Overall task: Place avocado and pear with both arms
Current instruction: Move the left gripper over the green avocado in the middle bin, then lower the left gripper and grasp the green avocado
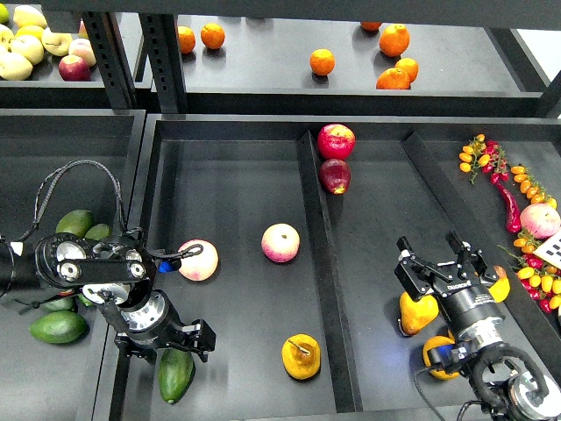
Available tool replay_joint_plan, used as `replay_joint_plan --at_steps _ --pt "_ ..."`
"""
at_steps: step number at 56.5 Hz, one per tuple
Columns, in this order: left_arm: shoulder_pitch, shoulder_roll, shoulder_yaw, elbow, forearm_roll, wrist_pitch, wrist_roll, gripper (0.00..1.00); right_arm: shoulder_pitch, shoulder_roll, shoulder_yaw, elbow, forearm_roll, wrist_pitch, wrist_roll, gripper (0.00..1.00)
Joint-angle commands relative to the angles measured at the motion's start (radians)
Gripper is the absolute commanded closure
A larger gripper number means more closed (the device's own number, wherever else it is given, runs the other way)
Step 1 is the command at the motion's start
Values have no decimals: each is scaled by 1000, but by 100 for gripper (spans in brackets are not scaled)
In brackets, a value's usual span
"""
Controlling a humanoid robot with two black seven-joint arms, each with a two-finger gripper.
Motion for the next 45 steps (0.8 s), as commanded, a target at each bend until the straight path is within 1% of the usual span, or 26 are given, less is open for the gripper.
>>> replay_joint_plan --at_steps 1,10,26,45 --pt "2 1 3 7 3 0 0 0 0 0 0 1 0 1 0 0" --pt "19 -8 13 39 3 0 0 0 0 9 0 1 0 1 0 0" --pt "37 -61 20 121 2 0 0 0 0 12 1 1 0 1 0 0" --pt "62 -85 16 155 2 0 0 1 0 12 1 1 0 1 0 0"
